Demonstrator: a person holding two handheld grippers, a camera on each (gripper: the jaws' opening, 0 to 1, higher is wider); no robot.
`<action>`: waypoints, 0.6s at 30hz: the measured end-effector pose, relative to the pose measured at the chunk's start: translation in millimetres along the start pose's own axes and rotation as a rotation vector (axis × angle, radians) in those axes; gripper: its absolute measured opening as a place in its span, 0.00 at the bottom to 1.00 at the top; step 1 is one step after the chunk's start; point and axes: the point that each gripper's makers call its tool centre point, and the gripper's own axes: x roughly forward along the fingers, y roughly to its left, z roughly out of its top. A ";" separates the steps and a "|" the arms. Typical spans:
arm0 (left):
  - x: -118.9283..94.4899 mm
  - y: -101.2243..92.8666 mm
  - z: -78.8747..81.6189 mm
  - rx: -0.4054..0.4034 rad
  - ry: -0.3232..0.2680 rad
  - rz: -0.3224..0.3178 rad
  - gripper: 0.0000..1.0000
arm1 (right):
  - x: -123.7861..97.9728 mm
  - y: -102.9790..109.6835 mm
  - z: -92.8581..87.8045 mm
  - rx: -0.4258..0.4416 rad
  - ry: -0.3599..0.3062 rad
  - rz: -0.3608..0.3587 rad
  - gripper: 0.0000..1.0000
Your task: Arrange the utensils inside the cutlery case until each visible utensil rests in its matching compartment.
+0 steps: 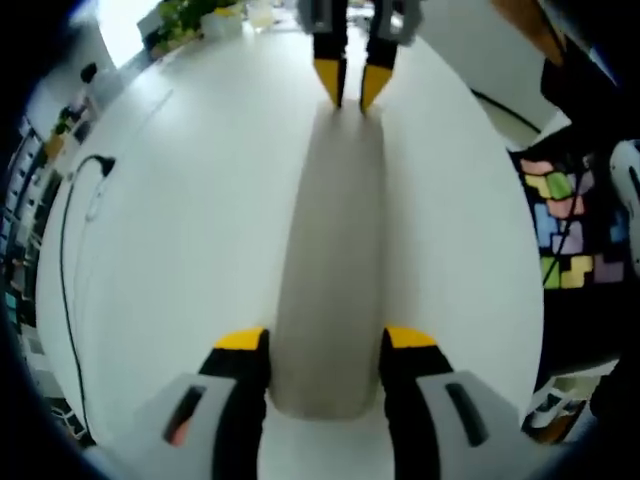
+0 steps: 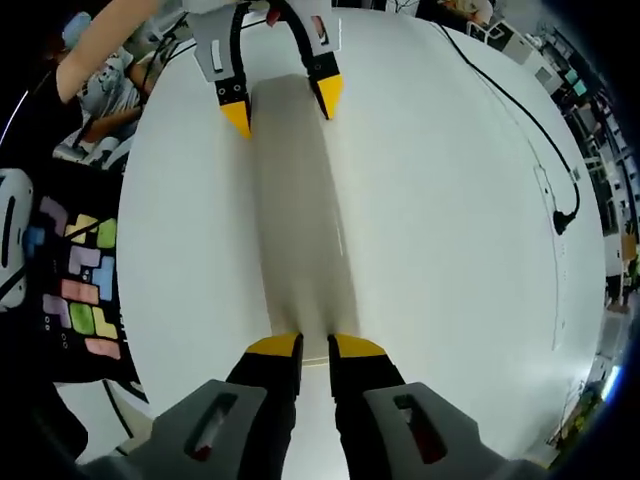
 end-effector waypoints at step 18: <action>-53.3 -6.8 -1.6 0.128 0.176 0.053 0.21 | 0.1 1.0 1.6 -0.021 -0.006 -0.029 0.10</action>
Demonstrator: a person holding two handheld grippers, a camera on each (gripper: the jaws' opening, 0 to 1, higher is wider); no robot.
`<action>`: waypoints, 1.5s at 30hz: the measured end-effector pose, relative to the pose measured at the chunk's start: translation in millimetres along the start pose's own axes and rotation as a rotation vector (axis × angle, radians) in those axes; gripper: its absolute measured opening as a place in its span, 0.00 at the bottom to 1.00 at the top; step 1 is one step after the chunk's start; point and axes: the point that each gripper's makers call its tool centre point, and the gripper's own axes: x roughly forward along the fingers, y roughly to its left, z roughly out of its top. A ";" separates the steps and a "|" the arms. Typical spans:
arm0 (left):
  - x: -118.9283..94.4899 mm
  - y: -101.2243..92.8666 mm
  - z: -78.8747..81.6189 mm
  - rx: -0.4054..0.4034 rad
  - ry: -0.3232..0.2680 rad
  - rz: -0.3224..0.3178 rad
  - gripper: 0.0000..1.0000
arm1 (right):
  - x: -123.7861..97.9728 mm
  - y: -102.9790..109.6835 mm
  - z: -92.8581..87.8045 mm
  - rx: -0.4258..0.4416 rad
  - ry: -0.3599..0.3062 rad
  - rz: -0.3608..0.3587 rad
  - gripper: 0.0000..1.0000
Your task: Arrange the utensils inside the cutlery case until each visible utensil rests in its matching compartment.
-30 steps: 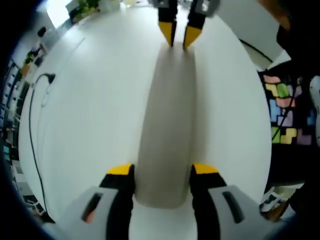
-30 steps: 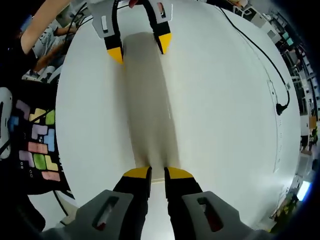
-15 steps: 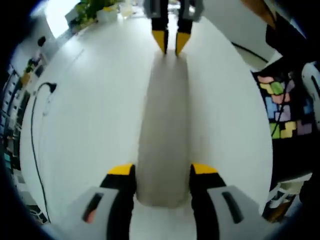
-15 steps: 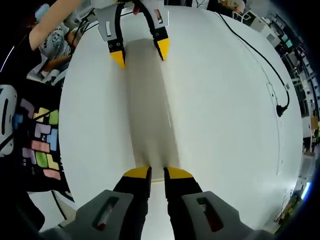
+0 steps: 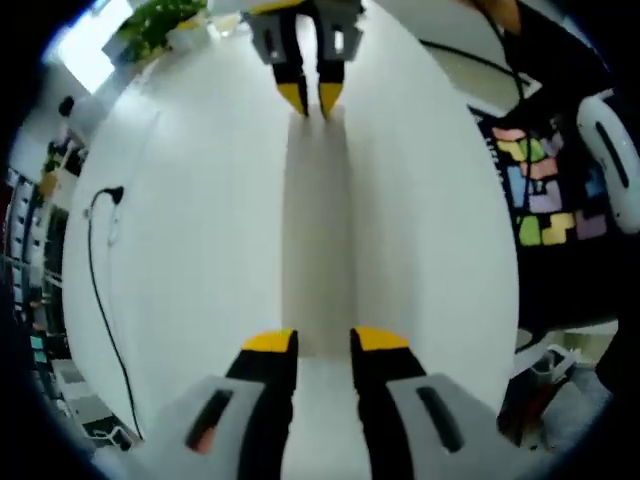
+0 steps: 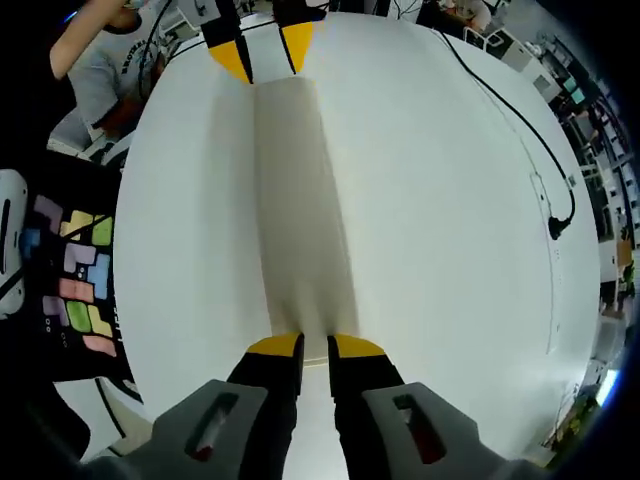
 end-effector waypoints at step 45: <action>21.5 17.2 -15.8 -0.073 0.135 -0.051 0.00 | 1.0 -3.4 3.8 0.009 0.003 0.012 0.04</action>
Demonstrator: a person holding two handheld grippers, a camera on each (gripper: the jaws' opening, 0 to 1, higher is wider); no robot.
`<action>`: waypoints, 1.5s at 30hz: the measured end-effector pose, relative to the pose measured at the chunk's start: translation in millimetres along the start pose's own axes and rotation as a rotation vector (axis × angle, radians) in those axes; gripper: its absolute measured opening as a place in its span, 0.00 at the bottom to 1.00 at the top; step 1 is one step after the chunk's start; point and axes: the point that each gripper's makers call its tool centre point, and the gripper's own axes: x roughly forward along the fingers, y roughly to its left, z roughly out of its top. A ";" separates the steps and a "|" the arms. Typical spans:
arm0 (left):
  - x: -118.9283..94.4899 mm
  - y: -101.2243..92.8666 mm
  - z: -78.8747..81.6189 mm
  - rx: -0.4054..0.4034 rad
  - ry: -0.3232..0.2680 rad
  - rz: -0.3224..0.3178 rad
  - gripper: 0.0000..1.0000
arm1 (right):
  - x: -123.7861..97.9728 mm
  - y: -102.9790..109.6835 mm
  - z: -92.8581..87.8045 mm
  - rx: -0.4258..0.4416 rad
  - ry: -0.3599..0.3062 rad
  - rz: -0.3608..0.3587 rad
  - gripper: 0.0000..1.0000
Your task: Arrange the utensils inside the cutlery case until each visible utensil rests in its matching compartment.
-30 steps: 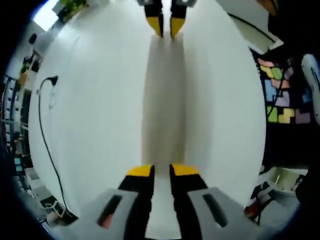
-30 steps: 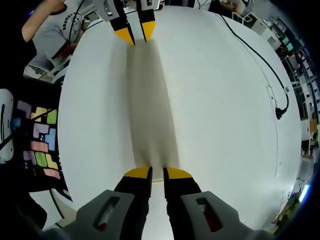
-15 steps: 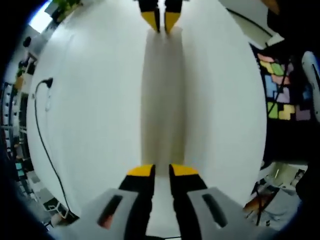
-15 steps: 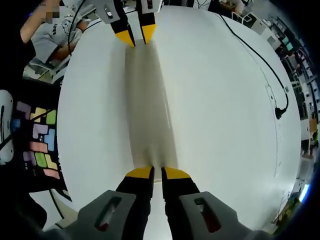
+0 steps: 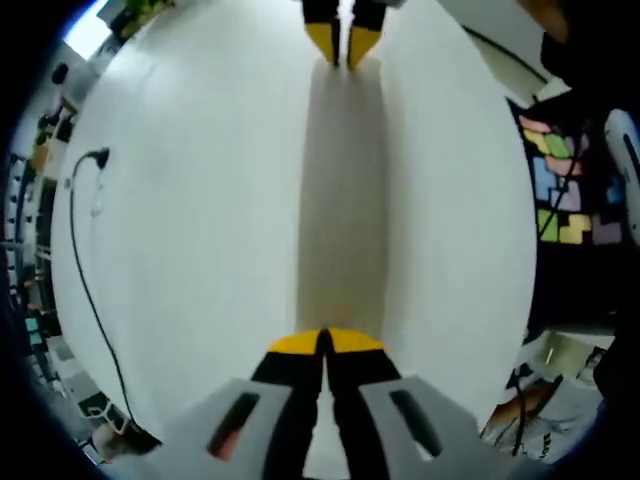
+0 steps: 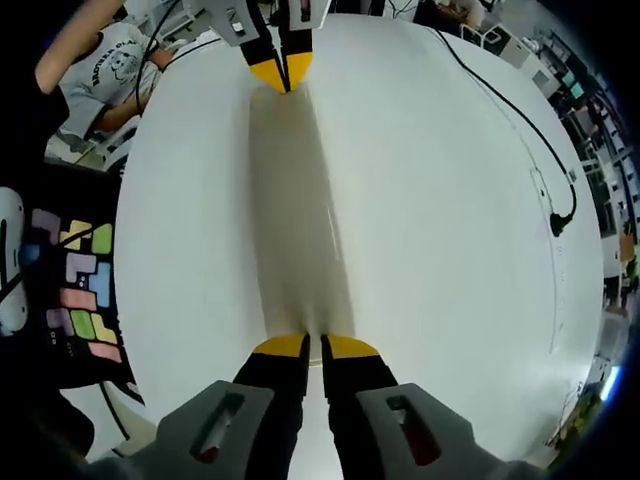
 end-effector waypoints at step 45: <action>1.6 -3.9 4.0 0.081 0.128 0.063 0.01 | -1.8 -4.5 -1.0 0.010 -0.083 0.034 0.00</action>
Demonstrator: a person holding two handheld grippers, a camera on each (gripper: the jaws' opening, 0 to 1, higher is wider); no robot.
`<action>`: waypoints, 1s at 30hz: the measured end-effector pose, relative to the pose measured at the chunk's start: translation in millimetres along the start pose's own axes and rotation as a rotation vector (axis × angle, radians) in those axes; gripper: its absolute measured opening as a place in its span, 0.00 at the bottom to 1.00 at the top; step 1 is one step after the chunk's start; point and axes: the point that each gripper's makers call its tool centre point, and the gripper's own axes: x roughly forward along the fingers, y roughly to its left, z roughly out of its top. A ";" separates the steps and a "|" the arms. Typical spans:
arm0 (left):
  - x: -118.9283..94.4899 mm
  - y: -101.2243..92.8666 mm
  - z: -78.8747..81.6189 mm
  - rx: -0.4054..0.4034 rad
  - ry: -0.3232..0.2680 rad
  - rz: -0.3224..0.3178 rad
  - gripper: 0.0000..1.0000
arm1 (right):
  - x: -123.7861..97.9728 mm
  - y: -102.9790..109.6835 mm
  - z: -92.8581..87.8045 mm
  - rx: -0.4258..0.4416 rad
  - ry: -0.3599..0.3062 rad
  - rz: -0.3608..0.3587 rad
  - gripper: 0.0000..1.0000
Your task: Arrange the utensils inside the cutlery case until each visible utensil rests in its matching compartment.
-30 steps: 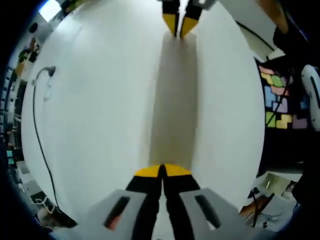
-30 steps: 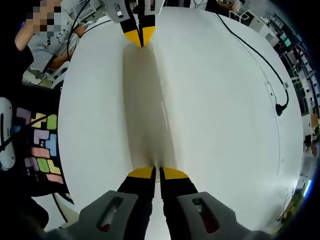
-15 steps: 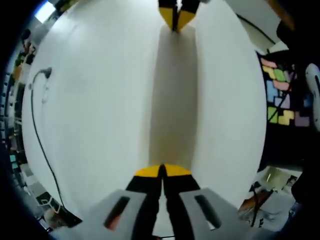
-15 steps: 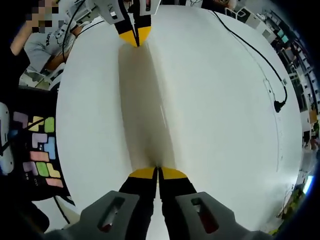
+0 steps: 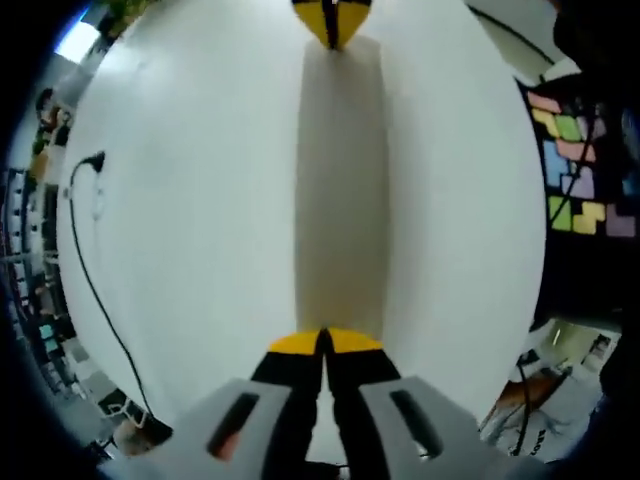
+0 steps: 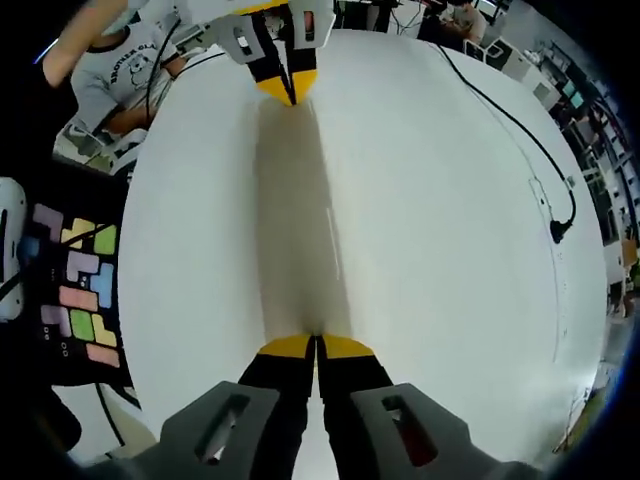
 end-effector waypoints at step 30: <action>15.6 -7.0 17.2 -0.072 -0.181 -0.035 0.70 | 6.2 7.8 24.3 -0.199 -0.020 0.007 0.58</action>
